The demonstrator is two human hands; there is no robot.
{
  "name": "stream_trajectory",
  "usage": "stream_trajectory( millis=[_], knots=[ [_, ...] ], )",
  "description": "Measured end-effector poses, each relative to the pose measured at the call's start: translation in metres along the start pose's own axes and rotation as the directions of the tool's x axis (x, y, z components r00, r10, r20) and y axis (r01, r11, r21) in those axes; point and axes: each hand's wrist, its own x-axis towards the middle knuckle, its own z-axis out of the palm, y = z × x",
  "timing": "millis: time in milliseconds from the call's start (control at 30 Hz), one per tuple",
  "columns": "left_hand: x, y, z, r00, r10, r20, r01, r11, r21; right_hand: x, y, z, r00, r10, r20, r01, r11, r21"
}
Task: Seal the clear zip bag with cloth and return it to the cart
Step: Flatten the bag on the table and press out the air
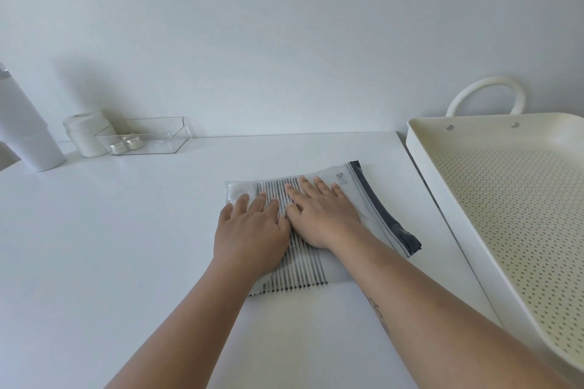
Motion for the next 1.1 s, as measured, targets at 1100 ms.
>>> stream_trajectory(
  millis=[1100],
  knots=[
    [-0.049, 0.015, -0.003, 0.995, -0.004, -0.102, -0.017, 0.980, -0.200, -0.074, -0.022, -0.001, 0.999, -0.046, -0.020, 0.046, 0.999, 0.022]
  ],
)
